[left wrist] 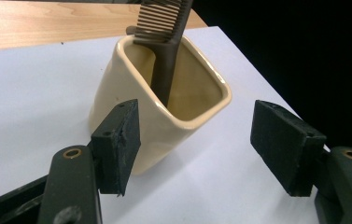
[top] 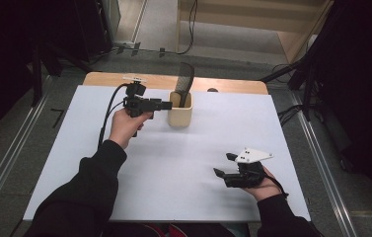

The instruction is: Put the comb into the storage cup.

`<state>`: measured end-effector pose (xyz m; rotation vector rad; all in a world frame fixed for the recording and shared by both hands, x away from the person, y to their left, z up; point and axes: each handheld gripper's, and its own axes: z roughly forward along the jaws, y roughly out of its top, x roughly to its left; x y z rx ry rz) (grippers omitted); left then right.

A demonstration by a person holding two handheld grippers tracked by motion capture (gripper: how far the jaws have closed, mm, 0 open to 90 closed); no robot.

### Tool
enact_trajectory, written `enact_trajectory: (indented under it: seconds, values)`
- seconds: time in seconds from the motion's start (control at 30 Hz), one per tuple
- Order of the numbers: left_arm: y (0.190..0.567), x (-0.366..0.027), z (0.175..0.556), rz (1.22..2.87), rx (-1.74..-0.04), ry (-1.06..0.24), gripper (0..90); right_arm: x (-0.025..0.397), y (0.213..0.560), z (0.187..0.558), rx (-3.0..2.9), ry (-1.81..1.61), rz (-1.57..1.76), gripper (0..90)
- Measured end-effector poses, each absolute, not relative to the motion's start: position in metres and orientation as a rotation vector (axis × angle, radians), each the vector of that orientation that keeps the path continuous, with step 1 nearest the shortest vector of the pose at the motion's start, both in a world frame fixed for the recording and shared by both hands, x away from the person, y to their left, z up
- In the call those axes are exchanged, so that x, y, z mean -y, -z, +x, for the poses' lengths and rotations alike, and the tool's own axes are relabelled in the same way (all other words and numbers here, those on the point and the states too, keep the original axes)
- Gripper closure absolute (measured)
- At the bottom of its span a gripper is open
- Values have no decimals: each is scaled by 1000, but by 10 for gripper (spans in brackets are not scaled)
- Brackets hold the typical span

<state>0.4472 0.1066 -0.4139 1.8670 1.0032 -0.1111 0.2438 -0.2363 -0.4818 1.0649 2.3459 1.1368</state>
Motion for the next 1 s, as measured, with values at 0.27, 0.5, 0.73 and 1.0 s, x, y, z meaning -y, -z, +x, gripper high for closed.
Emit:
enact_trajectory:
  seconds: [0.27, 0.5, 0.73, 1.0]
  values:
    - [420, -112, 438, 1863, -983, 145, 335, 236, 482, 244, -2346, -1133, 1061, 266]
    - [426, -117, 431, 1882, -972, 148, 323, 235, 482, 244, -2344, -1129, 1061, 266]
    - [431, -121, 426, 1875, -974, 160, 323, 235, 481, 244, -2349, -1129, 1059, 266]
    - [432, -124, 416, 1889, -972, 162, 322, 235, 481, 244, -2346, -1128, 1058, 266]
